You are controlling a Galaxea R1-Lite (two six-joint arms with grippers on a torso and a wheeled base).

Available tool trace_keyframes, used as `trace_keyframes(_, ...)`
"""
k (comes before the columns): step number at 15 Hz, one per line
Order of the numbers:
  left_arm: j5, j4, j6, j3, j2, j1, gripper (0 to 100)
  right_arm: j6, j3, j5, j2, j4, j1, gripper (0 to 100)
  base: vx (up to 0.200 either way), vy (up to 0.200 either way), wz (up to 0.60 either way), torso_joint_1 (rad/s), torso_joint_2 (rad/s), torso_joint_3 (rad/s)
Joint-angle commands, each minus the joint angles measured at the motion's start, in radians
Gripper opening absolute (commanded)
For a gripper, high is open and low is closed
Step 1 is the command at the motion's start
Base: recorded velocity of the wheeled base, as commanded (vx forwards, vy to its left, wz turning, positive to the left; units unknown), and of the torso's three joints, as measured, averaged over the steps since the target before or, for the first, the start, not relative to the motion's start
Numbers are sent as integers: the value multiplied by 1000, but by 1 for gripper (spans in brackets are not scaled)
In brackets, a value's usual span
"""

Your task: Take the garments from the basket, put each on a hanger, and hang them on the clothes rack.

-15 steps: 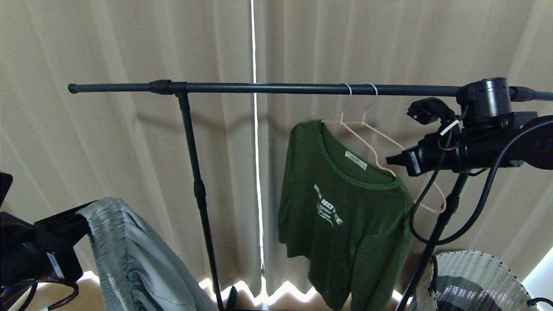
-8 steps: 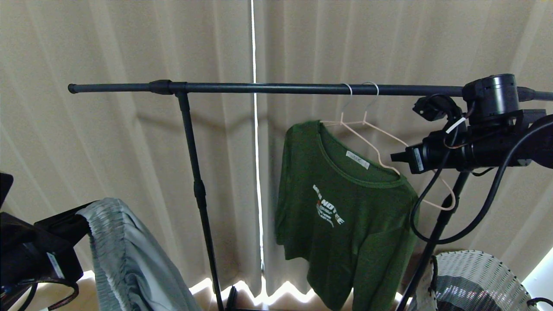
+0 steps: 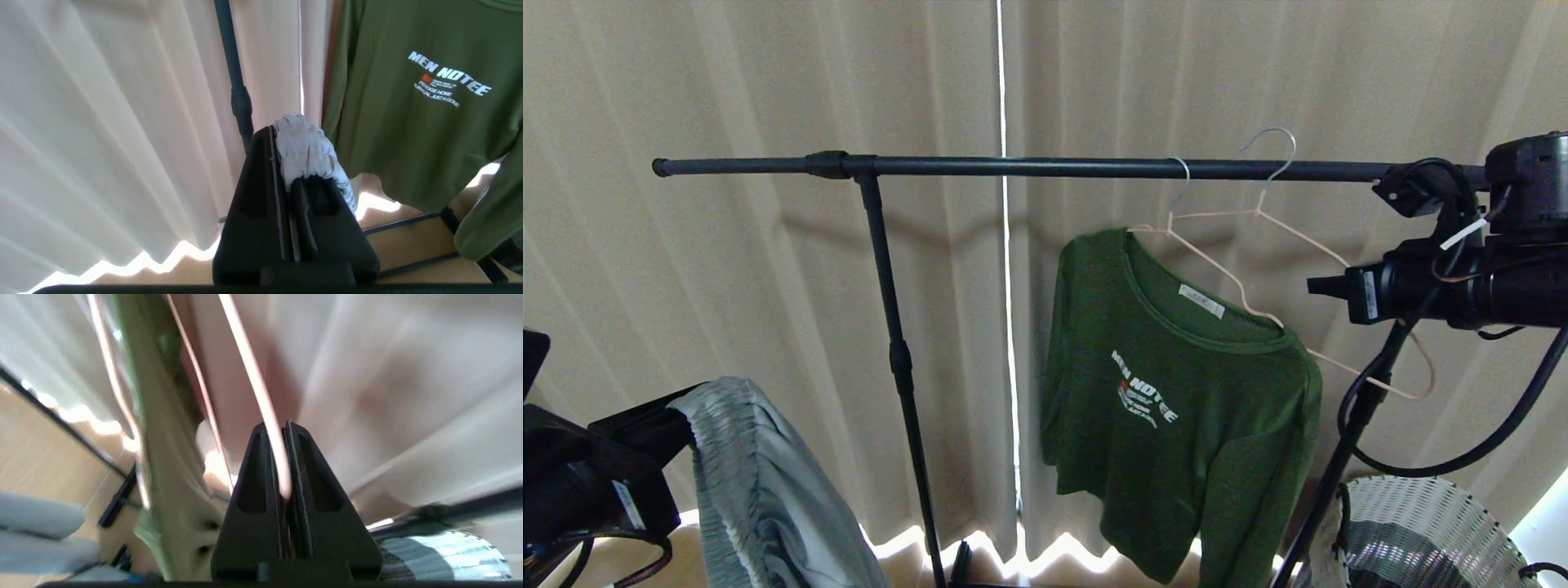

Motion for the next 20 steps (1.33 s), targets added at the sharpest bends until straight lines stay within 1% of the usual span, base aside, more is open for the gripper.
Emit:
trace_keyframes(1, 0, -1, 2, 1, 0, 1, 0, -2, 81, -1, -92, -33, -26, 0, 0, 0, 0, 0, 0, 0)
trace_keyframes(4, 0, -1, 5, 4, 3, -2, 0, -2, 199, -1, -215, -45, -58, 0, 0, 0, 0, 0, 0, 0)
trace_keyframes(5, 0, -1, 5, 6, 3, -2, 0, -2, 201, -1, -219, -45, -60, 0, 0, 0, 0, 0, 0, 0)
trace_keyframes(6, 0, -3, 5, 11, -2, -2, 0, -2, 288, -2, -304, -47, -74, 0, 0, 0, 0, 0, 0, 0)
trace_keyframes(8, 0, -18, 2, 31, -3, -1, 0, -3, 399, -2, -402, -71, -103, 0, 0, 0, 0, 0, 0, 0)
trace_keyframes(10, 0, -30, 2, 32, -2, 1, 0, -6, 457, -4, -443, -97, -146, 0, 0, 0, 0, 0, 0, 0)
trace_keyframes(11, 0, -30, 6, 27, -3, 2, 0, -6, 503, -6, -469, -110, -183, 0, 0, 0, 0, 0, 0, 0)
trace_keyframes(12, 0, -30, 8, 24, -3, 2, 0, -13, 541, -6, -500, -110, -201, 0, 0, 0, 0, 0, 0, 0)
trace_keyframes(15, 0, -30, 8, 24, -2, 2, 0, -19, 644, -15, -595, -110, -204, 0, -200, 0, 0, 6, 1, -1)
trace_keyframes(18, 1, -30, 8, 27, -3, 2, 0, -14, 708, -12, -627, -116, -204, 0, -200, 0, 0, 6, 1, 4)
trace_keyframes(20, 1, -30, 8, 23, -2, 4, 0, -13, 756, -12, -627, -159, -204, 0, -200, 0, 0, 7, 7, 5)
